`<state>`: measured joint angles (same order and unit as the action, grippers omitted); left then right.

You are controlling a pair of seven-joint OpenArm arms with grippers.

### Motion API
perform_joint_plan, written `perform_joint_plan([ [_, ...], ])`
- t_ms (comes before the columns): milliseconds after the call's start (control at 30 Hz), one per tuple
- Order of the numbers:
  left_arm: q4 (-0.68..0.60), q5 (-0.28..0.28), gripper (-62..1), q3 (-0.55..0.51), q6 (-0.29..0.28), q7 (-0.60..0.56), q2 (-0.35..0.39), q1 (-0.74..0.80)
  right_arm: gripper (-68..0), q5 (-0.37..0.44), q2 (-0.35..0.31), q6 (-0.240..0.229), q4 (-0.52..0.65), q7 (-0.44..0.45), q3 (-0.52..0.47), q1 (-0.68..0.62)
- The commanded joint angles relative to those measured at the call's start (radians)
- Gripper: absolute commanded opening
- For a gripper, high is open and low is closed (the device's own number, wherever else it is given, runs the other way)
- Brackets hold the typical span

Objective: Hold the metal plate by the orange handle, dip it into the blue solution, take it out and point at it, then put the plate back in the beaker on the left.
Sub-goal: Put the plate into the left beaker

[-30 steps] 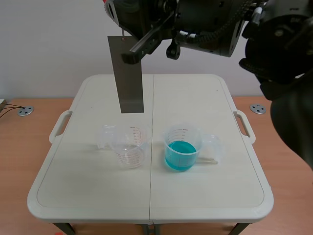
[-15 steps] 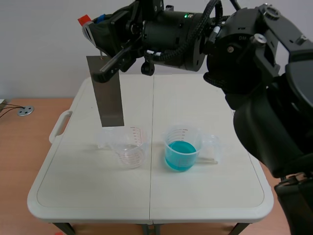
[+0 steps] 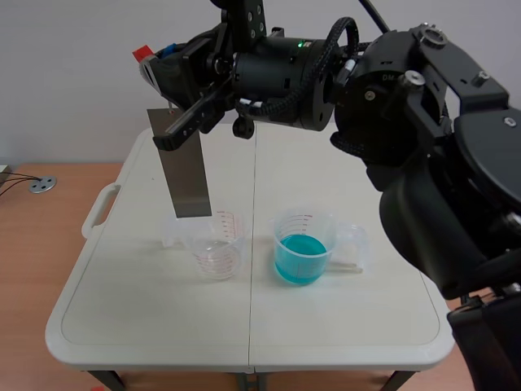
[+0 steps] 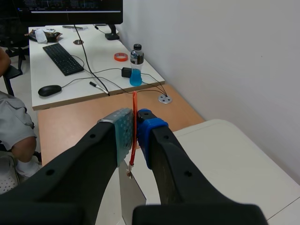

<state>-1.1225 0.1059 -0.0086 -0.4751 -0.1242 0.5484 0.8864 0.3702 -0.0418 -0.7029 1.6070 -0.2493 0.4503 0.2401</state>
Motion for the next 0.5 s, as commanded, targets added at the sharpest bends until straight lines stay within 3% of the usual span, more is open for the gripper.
perform_joint_plan([
  [0,-0.006,0.005,-58.1,-0.003,-0.01,-0.007,-0.002,0.008,-66.4,0.014,0.003,0.003,0.008,0.007,0.003,0.026],
  [467,-0.006,0.005,-58.1,-0.003,-0.01,-0.007,-0.002,0.008,-66.2,0.015,0.003,0.007,-0.026,0.0,0.003,0.026],
])
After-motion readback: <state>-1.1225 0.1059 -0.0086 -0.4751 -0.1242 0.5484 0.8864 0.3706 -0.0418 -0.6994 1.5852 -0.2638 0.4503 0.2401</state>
